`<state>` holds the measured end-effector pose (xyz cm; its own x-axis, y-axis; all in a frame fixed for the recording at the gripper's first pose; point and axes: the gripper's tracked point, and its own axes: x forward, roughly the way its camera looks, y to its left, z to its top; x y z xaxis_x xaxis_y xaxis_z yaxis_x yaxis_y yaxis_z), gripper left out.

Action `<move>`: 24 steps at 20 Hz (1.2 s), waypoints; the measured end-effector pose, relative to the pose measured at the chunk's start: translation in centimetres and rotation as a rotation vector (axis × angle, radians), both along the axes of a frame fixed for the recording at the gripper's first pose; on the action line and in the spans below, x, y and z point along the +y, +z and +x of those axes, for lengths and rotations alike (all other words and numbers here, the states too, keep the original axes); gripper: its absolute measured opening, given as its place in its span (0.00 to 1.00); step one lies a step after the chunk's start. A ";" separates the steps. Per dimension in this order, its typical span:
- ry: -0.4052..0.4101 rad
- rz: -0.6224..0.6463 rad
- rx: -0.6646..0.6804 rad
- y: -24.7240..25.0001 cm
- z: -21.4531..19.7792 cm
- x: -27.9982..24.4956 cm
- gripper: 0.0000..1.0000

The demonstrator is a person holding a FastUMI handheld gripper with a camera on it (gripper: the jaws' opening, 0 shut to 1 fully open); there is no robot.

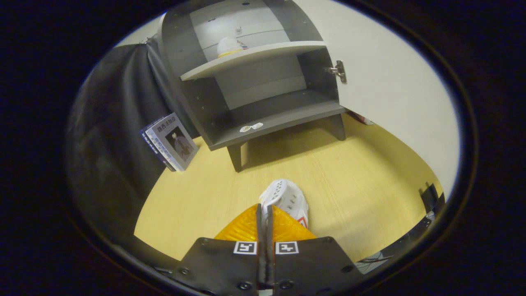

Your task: Open the shoe cabinet door, grab the shoes and put them into the shoe cabinet, then close the shoe cabinet door.

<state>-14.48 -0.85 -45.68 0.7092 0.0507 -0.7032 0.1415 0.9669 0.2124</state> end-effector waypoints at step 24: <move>-0.020 -0.163 -0.497 31.0 18.0 -4.0 0.02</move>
<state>3.56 -4.90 -14.68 0.9590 -0.0489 -0.2790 0.0812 0.9911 0.1053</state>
